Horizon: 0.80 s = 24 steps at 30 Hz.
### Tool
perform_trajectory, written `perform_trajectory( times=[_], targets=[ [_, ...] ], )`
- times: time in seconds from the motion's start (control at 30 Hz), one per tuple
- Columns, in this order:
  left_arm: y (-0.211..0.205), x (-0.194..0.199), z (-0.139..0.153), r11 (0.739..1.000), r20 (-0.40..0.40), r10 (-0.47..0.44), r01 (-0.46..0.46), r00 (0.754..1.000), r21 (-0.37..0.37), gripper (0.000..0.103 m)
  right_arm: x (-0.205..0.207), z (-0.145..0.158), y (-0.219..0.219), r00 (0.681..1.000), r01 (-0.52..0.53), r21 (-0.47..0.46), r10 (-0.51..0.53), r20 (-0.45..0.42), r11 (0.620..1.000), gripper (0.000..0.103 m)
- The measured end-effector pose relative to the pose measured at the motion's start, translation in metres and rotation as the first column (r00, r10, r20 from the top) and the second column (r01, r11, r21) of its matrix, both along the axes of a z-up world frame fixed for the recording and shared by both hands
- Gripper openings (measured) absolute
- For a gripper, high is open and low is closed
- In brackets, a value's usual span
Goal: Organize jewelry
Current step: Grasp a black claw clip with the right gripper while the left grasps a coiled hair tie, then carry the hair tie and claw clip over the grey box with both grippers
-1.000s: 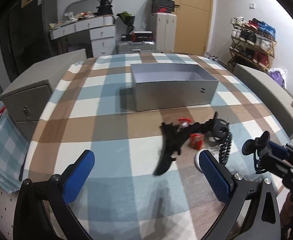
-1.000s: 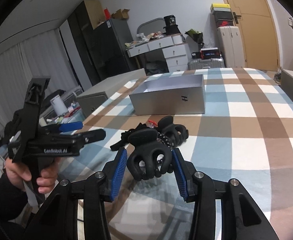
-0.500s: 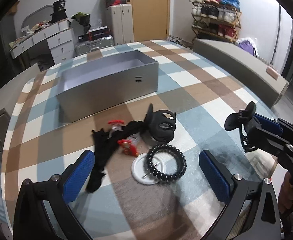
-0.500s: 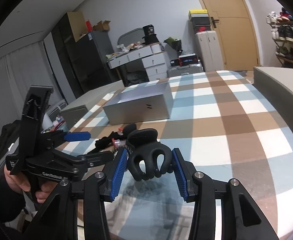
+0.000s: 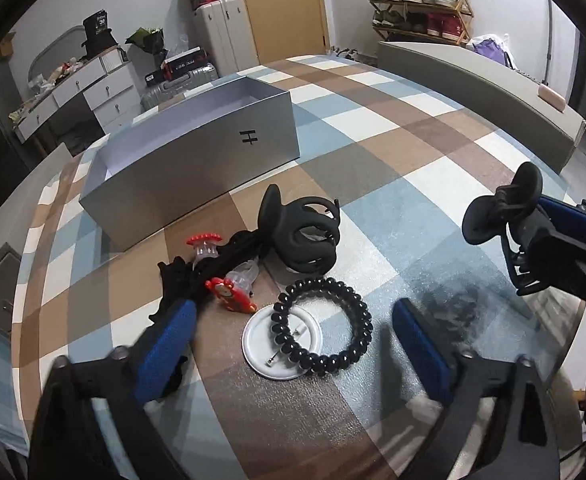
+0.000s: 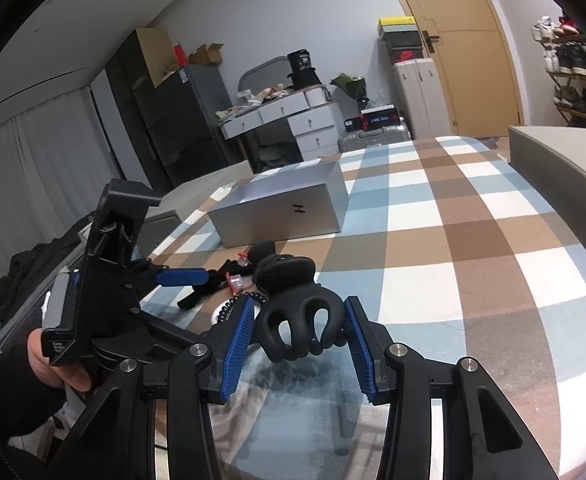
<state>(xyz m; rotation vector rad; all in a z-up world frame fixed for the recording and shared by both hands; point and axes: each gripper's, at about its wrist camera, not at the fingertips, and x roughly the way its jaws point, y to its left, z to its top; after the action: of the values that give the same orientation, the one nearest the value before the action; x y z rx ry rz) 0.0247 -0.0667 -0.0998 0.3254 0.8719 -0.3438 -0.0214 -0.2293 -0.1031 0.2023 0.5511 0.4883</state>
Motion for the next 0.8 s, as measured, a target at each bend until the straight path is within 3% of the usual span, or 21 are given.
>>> perform_trajectory(
  times=[0.17,0.23,0.33,0.47,0.8],
  targets=[
    [0.002,0.002,-0.004,0.999,-0.047,-0.011,0.01,0.999,-0.036,0.064,0.001,-0.002,-0.003,1.0,0.004,0.015,-0.004,-0.007,1.0,0.045],
    [0.002,0.002,-0.004,0.999,-0.057,-0.017,0.015,0.998,-0.05,0.061,0.001,-0.003,-0.003,1.0,0.0,0.02,0.0,-0.012,1.0,0.045],
    [0.0,-0.001,-0.001,0.999,-0.037,-0.021,0.02,0.999,-0.038,0.039,0.001,-0.003,-0.002,1.0,-0.003,0.022,0.004,-0.01,1.0,0.045],
    [0.005,-0.004,0.005,0.997,-0.013,-0.009,0.008,1.0,-0.079,0.034,0.0,-0.002,-0.003,1.0,0.001,0.027,-0.001,-0.007,1.0,0.045],
    [0.016,-0.015,0.029,0.992,0.057,0.012,-0.005,0.998,-0.128,0.034,0.0,-0.002,-0.004,1.0,0.004,0.03,-0.003,-0.012,1.0,0.045]
  ],
)
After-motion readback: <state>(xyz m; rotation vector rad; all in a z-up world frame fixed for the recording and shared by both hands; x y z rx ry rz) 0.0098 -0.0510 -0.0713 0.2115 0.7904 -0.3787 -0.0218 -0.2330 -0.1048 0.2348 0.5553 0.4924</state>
